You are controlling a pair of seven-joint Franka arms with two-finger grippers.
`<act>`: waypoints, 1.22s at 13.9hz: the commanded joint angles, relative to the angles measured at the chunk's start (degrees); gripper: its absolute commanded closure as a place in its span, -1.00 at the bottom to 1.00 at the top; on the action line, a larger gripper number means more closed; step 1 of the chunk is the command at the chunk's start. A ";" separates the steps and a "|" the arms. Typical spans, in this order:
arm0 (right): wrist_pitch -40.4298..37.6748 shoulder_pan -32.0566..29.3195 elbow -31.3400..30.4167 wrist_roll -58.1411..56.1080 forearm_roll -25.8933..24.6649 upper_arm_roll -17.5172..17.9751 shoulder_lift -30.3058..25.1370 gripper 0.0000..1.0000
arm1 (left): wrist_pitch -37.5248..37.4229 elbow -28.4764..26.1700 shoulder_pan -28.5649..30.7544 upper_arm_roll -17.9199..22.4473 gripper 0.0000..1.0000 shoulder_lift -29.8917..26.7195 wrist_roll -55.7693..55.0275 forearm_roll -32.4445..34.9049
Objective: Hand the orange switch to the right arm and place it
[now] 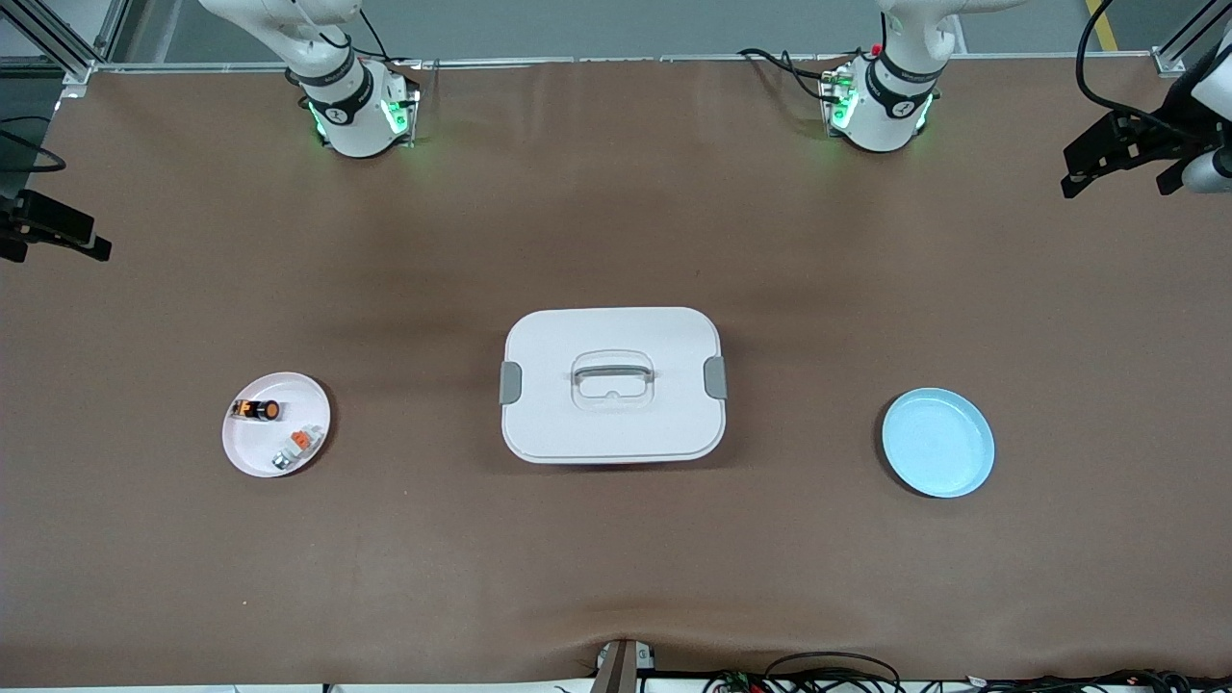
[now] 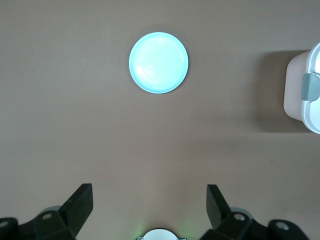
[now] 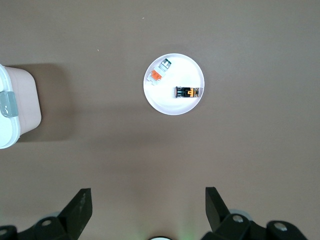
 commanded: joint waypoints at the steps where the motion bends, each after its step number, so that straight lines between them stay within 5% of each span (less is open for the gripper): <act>1: -0.06 -0.41 -1.09 0.69 -0.54 0.19 -1.52 -1.00 | -0.24 1.37 0.10 -0.02 -1.00 0.49 1.44 -0.87; 17: 0.29 -0.50 -1.88 0.60 -0.19 0.01 -1.79 -1.00 | -0.68 1.81 0.89 0.60 -1.00 0.40 2.32 -1.31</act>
